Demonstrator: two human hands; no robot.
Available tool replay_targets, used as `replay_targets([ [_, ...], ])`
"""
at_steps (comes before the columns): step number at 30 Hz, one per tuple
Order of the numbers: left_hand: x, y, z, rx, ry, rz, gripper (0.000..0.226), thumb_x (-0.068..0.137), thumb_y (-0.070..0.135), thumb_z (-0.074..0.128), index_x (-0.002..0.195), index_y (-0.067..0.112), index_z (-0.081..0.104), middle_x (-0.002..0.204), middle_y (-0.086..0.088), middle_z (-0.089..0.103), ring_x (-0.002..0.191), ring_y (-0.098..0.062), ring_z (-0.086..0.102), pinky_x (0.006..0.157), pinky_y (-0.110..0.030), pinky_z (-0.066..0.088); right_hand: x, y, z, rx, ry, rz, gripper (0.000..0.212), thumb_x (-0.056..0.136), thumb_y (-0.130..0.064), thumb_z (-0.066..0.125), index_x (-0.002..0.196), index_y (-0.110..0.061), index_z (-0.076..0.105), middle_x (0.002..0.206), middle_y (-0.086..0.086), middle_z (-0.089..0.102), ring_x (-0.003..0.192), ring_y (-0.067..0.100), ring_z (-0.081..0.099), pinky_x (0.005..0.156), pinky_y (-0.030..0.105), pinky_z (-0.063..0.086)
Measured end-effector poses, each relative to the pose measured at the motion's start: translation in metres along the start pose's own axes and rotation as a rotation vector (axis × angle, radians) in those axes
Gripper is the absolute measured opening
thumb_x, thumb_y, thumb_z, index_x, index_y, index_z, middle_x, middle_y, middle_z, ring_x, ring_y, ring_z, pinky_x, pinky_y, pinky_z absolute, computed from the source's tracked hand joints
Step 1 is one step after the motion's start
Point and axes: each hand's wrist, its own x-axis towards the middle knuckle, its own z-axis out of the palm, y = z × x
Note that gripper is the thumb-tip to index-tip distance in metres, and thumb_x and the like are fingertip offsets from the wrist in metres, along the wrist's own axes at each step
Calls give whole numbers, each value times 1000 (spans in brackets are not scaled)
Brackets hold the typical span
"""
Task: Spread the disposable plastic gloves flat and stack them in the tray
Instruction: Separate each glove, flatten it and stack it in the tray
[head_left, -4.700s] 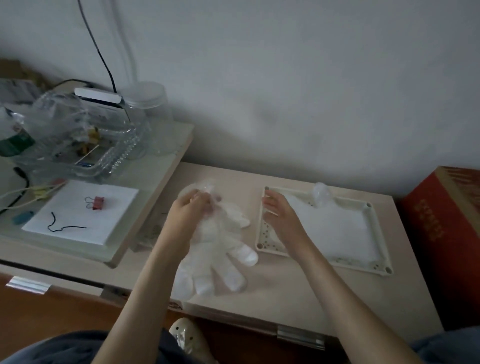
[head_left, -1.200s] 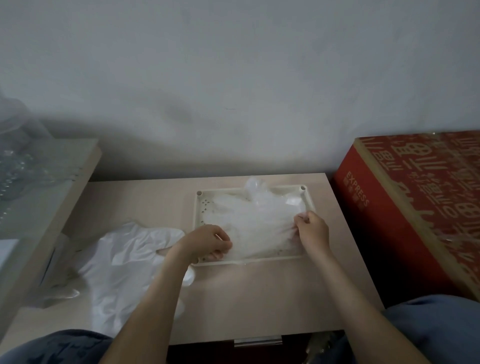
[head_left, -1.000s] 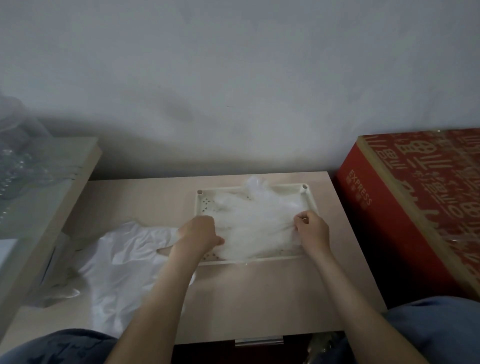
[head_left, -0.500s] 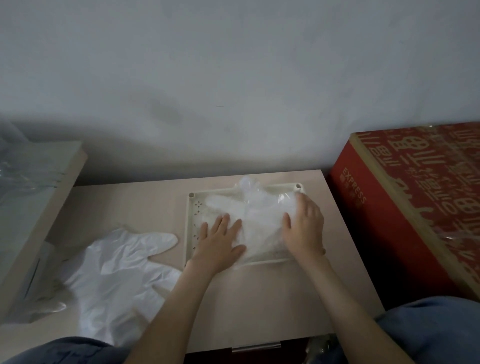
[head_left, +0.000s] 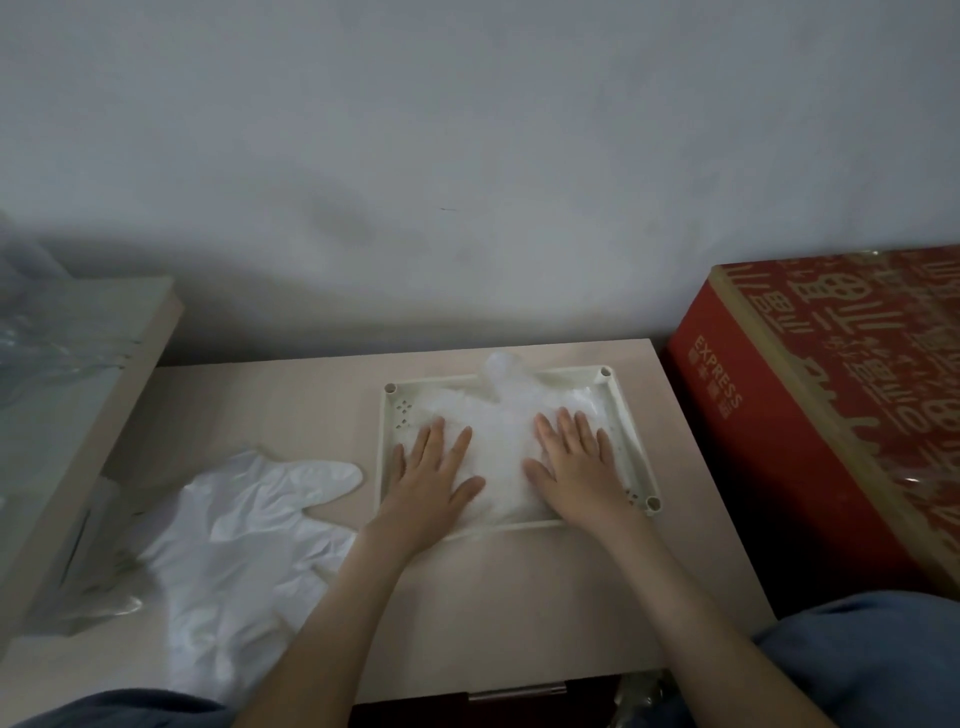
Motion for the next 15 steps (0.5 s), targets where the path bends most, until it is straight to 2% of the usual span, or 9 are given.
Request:
replay_targets([
  [2, -14, -1, -3, -38, 96, 3, 99, 65, 79, -20, 151, 33, -2, 160, -5, -12, 147, -22, -10, 116, -43, -5, -6, -7, -4, 4, 80, -18, 64, 100, -48, 24, 153, -26, -6, 159, 4, -16, 145, 19, -22, 117, 40, -14],
  [3, -24, -4, -4, -46, 166, -8, 97, 70, 77, -19, 152, 31, 7, 160, -9, -2, 147, -26, 0, 117, -45, 1, -9, -14, -5, 14, 111, -44, 64, 100, -47, 25, 153, -26, -6, 159, 3, -17, 144, 17, -22, 116, 40, -15],
  [5, -42, -16, -9, -108, 317, -49, 78, 87, 65, 6, 142, 23, 41, 147, -17, 34, 133, -37, 36, 109, -50, 26, -14, -29, -8, 55, 149, -111, 64, 100, -43, 29, 152, -28, -6, 159, 1, -16, 144, 15, -22, 116, 37, -15],
  [6, -51, -25, -11, -157, 381, -74, 65, 90, 57, 20, 129, 20, 55, 133, -15, 47, 118, -37, 47, 101, -48, 35, -16, -38, -8, 76, 149, -153, 65, 101, -41, 30, 152, -28, -7, 160, 1, -16, 144, 15, -22, 116, 36, -15],
  [7, -64, -38, -12, -187, 418, -105, 53, 90, 51, 31, 119, 18, 60, 121, -12, 51, 109, -36, 50, 95, -46, 38, -19, -51, -6, 91, 143, -211, 66, 101, -38, 32, 152, -29, -8, 160, 0, -15, 145, 14, -21, 116, 35, -14],
  [9, -89, -65, -12, -176, 394, -168, 37, 88, 37, 54, 117, 14, 58, 116, -9, 48, 107, -32, 47, 95, -41, 36, -27, -77, 3, 83, 137, -336, 67, 100, -33, 36, 152, -28, -6, 161, 0, -10, 146, 15, -16, 116, 33, -11],
  [10, -97, -74, -11, -162, 363, -208, 41, 85, 33, 62, 120, 13, 55, 120, -8, 44, 111, -31, 44, 97, -39, 34, -30, -86, 6, 80, 143, -391, 67, 100, -29, 38, 152, -27, -3, 161, 1, -6, 147, 16, -13, 116, 33, -10],
  [13, -128, -106, -8, -152, 250, -337, 59, 83, 40, 66, 130, 16, 39, 129, -4, 33, 118, -23, 34, 101, -33, 28, -41, -125, 20, 90, 104, -510, 66, 99, -23, 41, 153, -24, 3, 161, 2, -2, 148, 17, -8, 114, 30, -9],
  [15, -142, -122, -5, -152, 181, -358, 61, 83, 42, 66, 130, 17, 38, 129, -2, 33, 117, -20, 34, 100, -28, 28, -46, -151, 28, 61, 45, -559, 65, 100, -26, 40, 153, -25, 2, 161, 1, -2, 147, 16, -9, 115, 30, -9],
])
